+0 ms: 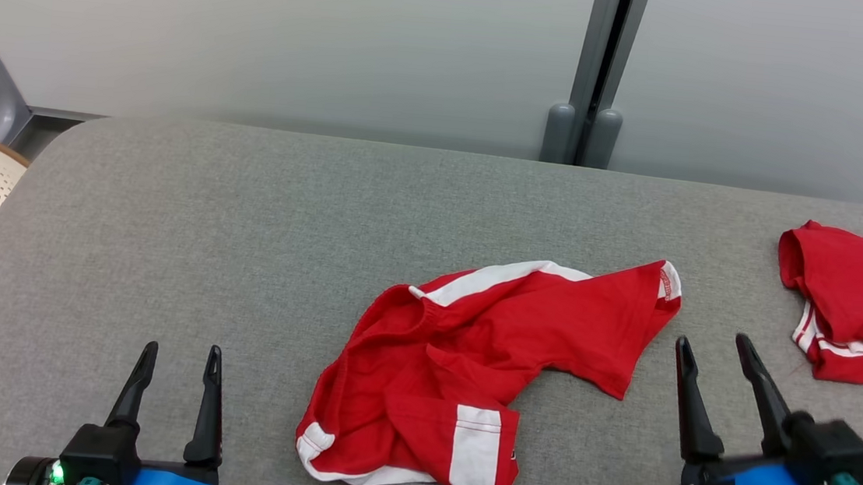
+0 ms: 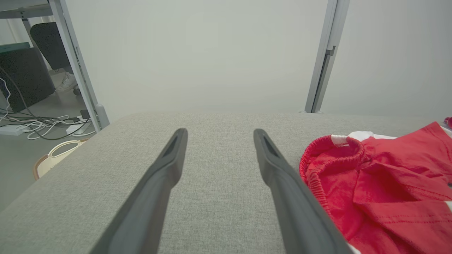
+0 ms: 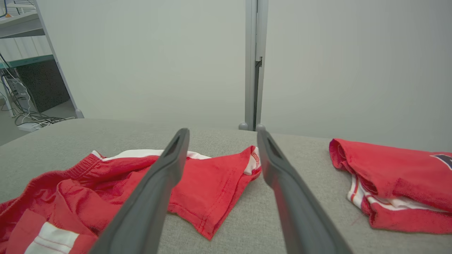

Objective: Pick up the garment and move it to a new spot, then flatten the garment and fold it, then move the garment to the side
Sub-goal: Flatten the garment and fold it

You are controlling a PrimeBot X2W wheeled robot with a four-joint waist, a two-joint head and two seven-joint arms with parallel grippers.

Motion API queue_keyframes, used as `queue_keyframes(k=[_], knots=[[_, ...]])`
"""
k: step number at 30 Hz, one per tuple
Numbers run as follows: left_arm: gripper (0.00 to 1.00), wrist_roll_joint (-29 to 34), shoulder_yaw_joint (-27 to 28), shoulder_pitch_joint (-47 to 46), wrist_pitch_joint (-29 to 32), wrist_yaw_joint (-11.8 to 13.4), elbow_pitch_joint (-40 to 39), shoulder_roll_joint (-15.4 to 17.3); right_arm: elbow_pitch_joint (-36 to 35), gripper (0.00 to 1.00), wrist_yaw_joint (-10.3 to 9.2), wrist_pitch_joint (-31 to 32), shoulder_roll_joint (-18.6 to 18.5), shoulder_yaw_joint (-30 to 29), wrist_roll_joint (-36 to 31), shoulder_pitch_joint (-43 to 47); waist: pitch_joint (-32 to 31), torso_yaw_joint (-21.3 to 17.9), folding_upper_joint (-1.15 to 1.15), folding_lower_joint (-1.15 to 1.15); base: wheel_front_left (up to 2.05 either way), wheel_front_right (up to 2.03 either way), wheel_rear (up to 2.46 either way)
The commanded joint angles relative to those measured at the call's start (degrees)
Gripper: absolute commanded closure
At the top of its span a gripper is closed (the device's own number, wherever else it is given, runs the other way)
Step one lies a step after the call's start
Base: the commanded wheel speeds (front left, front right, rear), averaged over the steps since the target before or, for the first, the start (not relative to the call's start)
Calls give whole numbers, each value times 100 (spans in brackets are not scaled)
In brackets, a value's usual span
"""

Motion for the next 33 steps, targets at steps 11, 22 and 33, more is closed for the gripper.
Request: queue_keyframes(k=[11, 22, 33], knots=[[0, 86, 80, 107, -26, -28, -46, 23, -874, 0, 1, -13, 180, -131, 125, 1260, -62, -251, 0, 0, 0, 0, 0], [0, 118, 83, -31, -26, -41, -25, 32, -811, 0, 1, -13, 184, -2, 209, 1273, 33, -260, 0, 0, 0, 0, 0], [0, 94, 30, -149, -26, -59, 19, 24, -96, 0, 1, 217, 29, 1838, -45, 162, 122, 4, 0, 0, 0, 0, 0]])
